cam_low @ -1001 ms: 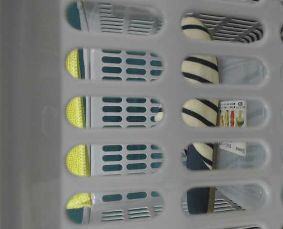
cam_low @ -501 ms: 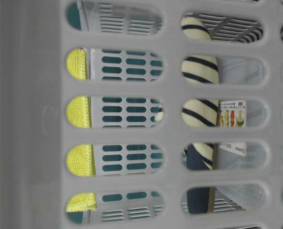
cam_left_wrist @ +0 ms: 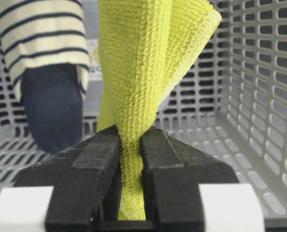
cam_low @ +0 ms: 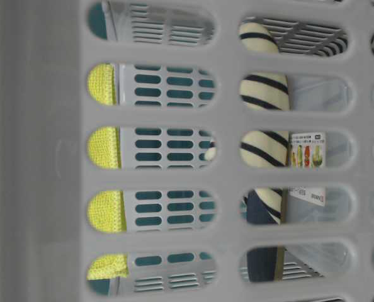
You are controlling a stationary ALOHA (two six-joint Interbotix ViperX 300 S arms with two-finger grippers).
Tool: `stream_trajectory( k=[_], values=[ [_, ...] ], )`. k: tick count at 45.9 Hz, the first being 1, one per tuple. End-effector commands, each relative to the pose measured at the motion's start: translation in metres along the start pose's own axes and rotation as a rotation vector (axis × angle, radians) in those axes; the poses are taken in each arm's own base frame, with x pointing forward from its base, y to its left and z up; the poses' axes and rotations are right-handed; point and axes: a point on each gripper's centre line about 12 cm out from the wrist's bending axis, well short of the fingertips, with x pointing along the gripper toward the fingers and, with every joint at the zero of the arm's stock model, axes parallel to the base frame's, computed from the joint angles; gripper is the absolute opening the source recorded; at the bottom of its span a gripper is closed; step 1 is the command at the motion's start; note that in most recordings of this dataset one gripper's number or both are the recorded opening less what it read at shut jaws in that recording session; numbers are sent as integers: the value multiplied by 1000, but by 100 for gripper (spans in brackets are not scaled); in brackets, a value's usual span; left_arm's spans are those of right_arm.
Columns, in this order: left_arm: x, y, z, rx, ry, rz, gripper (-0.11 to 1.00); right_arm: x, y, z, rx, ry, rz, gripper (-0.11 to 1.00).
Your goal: Pick up the yellow cloth from the shopping basket with the left arm.
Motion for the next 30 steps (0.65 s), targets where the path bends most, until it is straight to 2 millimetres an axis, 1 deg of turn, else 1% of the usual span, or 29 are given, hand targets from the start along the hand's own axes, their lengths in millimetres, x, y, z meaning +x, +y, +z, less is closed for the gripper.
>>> stream_trajectory(
  k=[1,19,30],
  values=[
    [-9,0,0,-1,-26,-1,7,0,0,2,11,-5,-1,76],
    [-8,0,0,1,-23,0,7,-2,0,2,11,-6,-1,76],
    [0,-1,1,-2,-8,0,7,-3,0,-1,12,3,-2,76]
  ],
)
